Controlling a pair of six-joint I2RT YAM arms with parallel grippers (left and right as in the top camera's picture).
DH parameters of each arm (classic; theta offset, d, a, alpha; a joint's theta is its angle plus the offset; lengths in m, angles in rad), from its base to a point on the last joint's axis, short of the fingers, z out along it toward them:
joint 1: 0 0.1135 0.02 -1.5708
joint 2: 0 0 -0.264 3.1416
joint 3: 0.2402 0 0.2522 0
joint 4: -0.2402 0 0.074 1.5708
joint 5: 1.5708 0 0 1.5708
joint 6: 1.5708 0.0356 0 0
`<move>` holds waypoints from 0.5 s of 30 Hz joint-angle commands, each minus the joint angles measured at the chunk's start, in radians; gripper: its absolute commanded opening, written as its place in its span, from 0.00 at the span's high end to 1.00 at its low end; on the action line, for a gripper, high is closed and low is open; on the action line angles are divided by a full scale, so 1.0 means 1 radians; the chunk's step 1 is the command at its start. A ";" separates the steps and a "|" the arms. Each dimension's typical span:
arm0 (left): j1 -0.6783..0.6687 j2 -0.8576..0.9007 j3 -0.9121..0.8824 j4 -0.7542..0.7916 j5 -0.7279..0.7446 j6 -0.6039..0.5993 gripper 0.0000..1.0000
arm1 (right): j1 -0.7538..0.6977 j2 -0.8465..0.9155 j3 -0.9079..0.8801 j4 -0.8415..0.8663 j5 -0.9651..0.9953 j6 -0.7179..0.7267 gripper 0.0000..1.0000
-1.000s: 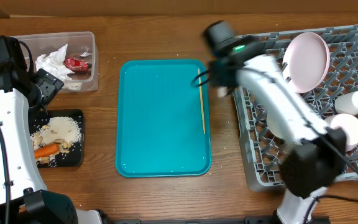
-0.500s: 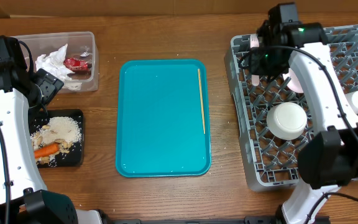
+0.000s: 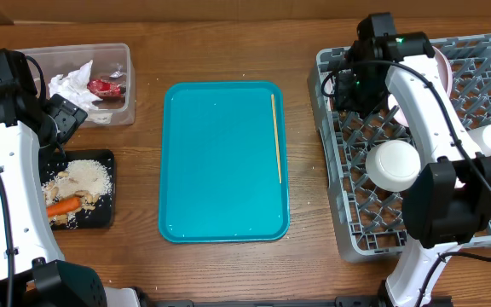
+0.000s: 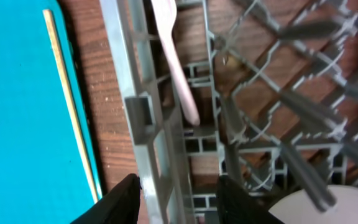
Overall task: Sort waste into correct bins and load items into the dishwasher rack
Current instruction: 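Carry the fork with the right gripper into the rack's back row and release, then swing the right gripper back to the tray and grasp the wooden chopstick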
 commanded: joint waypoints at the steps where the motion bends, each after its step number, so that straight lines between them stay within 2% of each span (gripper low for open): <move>1: 0.003 0.001 0.020 0.001 -0.016 0.005 0.00 | 0.041 -0.048 0.013 -0.013 -0.029 0.050 0.57; 5: 0.003 0.001 0.020 0.001 -0.016 0.005 0.00 | 0.114 -0.081 0.013 -0.008 -0.135 0.049 0.46; 8: 0.003 0.001 0.020 0.001 -0.016 0.005 0.00 | 0.189 -0.080 0.012 0.013 -0.148 0.072 0.20; 9: 0.003 0.001 0.020 0.001 -0.016 0.005 0.00 | 0.215 -0.077 0.011 0.026 -0.143 0.088 0.17; 12: 0.003 0.001 0.020 0.001 -0.016 0.005 0.00 | 0.297 -0.073 -0.009 0.101 -0.123 0.140 0.16; 15: 0.003 0.001 0.020 0.002 -0.016 0.005 0.00 | 0.360 -0.061 -0.043 0.163 0.005 0.224 0.11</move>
